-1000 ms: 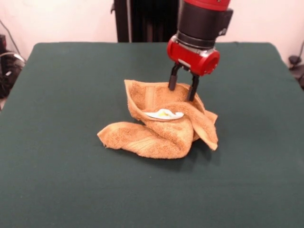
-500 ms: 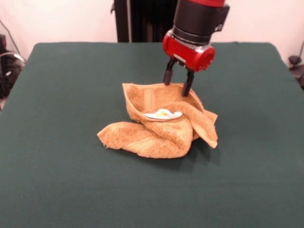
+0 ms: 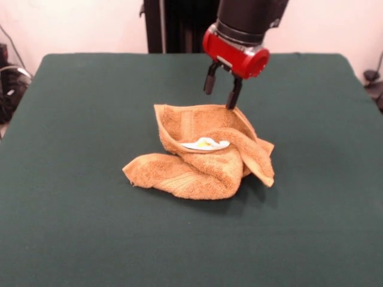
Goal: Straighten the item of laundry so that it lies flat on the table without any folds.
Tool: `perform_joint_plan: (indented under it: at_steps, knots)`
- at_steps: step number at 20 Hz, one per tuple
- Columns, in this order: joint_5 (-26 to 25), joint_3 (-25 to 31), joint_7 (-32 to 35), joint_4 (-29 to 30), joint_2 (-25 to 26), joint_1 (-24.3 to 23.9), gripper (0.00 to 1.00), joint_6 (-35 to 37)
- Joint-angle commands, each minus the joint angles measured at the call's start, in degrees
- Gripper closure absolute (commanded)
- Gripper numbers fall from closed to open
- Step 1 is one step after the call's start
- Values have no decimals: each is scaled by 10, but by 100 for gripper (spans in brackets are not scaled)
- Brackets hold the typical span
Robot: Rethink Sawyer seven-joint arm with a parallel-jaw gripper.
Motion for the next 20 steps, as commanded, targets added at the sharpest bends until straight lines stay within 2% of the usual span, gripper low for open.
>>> perform_joint_plan:
  at_steps: [1, 4, 9, 20]
  knots:
    - [31, 29, 133, 8, -11, 9, 0, 53]
    - [35, 59, 130, 31, 0, -5, 0, 1]
    - [38, 88, 128, 51, 7, -26, 0, -38]
    - [40, 116, 138, 70, 21, -39, 0, -80]
